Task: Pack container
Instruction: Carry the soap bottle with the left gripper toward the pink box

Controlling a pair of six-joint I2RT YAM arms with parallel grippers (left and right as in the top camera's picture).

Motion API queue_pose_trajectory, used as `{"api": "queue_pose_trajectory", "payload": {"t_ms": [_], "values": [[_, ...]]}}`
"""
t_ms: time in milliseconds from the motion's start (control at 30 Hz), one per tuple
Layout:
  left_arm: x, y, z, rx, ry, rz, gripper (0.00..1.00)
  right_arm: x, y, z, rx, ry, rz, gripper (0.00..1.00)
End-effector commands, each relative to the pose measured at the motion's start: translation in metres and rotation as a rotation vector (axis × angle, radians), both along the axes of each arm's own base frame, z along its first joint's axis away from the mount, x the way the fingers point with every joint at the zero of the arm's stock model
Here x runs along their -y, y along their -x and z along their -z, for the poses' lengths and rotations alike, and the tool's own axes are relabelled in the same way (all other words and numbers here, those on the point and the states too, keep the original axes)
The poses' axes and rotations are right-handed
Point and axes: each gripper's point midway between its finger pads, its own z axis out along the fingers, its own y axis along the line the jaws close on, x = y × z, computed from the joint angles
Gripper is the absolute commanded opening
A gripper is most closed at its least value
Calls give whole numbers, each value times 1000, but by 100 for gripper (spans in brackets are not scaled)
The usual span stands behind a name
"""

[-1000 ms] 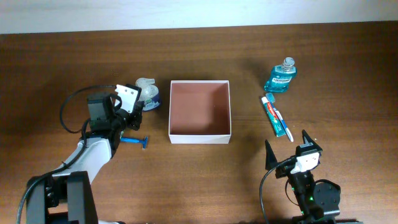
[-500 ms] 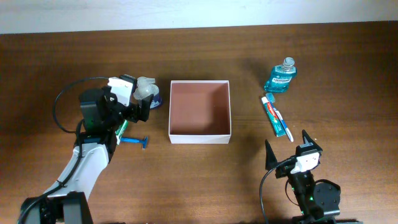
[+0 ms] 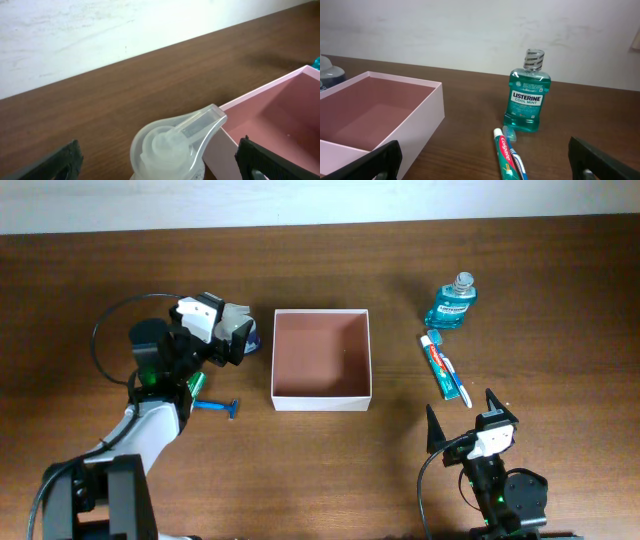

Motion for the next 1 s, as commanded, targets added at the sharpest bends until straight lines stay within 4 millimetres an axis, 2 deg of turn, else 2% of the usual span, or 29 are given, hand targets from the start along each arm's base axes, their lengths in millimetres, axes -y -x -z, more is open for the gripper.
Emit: {"api": "queue_pose_trajectory", "payload": {"t_ms": [0,200,300,333,367,400,467,533,567,867,967], "values": [[5,0,13,-22,14,42,99,1,0,2,-4,-1,2,99],[10,-2,8,26,10,81,98,1,0,2,-4,-1,2,99],[10,-4,4,48,8,81,90,1,0,2,-4,-1,2,99],[10,-4,4,49,7,81,76,1,0,2,-4,-1,3,99],[10,-4,4,50,8,81,54,1,0,2,-4,-1,2,99],[10,-4,3,50,8,81,39,1,0,2,-4,-1,2,99],[10,-4,3,51,7,81,36,1,0,2,-4,-1,2,99],[10,-4,3,50,8,81,46,1,0,2,-4,-1,2,98],[11,-4,3,51,9,84,46,1,0,2,-4,-1,2,99],[16,-1,2,47,28,113,35,1,0,2,-4,-1,3,99],[20,2,1,44,44,137,28,1,0,2,-4,-1,2,98]]}}
